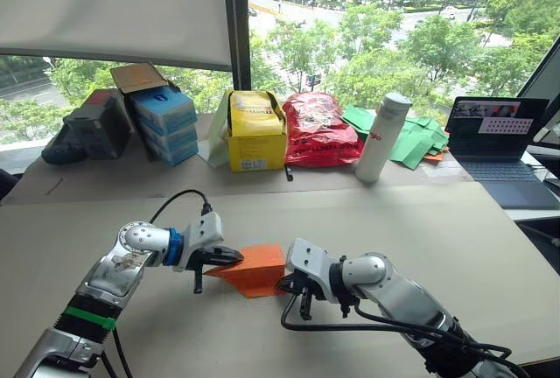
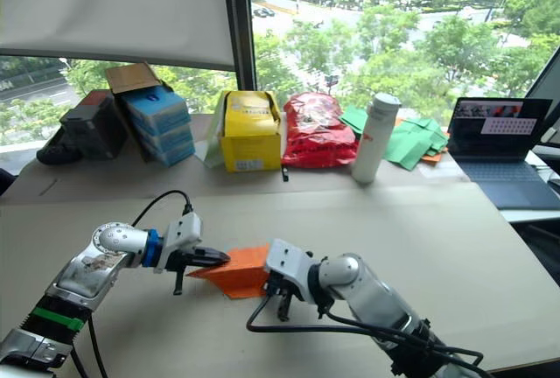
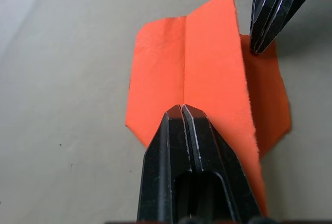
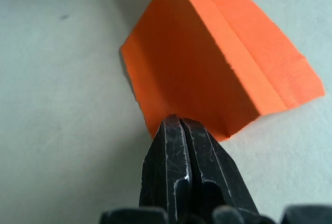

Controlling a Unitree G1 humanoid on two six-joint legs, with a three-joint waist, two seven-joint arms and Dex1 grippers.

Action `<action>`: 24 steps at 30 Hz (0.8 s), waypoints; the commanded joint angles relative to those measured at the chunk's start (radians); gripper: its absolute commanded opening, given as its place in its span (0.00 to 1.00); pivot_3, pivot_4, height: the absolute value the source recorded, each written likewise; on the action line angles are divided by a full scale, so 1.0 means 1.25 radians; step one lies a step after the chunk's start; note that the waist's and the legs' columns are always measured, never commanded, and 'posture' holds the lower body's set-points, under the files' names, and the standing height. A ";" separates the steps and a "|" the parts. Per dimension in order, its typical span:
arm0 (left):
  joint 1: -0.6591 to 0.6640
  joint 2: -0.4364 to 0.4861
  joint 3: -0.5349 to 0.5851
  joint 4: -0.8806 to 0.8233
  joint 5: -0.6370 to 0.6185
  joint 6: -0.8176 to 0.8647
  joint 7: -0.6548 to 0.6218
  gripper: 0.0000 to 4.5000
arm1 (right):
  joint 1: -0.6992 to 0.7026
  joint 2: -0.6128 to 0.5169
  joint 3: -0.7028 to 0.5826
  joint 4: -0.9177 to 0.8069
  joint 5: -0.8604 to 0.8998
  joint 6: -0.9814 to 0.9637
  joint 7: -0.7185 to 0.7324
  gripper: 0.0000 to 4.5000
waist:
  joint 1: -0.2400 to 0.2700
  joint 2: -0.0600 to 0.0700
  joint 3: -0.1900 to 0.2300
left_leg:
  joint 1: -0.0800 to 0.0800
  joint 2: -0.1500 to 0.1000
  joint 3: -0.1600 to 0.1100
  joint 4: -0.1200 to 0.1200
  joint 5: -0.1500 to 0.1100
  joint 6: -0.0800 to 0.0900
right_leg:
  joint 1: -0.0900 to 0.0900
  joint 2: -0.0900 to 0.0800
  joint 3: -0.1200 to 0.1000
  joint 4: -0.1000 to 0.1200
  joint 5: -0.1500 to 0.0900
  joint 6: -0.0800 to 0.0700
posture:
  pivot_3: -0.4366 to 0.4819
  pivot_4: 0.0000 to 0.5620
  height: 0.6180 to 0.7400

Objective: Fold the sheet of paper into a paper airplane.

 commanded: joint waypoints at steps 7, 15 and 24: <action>0.042 0.023 0.015 -0.086 -0.021 0.016 -0.017 0.00 | 0.012 -0.002 0.008 0.006 -0.001 0.032 -0.017 0.00 | -0.001 0.000 0.000 | 0.000 0.000 0.000 0.000 0.000 0.000 | 0.000 0.000 0.000 0.000 0.000 0.000 | 0.48 0.27 1.00; 0.084 0.011 -0.002 -0.113 0.003 -0.024 0.001 0.00 | 0.022 -0.006 -0.026 -0.019 0.023 0.058 -0.024 0.00 | 0.000 0.000 0.000 | 0.000 0.000 0.000 0.000 0.000 0.001 | 0.000 -0.001 0.000 0.000 0.000 0.000 | 0.48 0.27 1.00; 0.130 -0.029 -0.023 -0.146 0.068 -0.149 0.062 0.00 | 0.047 -0.035 -0.158 -0.111 0.138 0.142 -0.012 0.00 | 0.012 0.000 0.000 | -0.002 0.000 0.000 0.001 -0.002 0.003 | 0.000 -0.003 -0.001 -0.001 0.001 0.001 | 0.48 0.27 1.00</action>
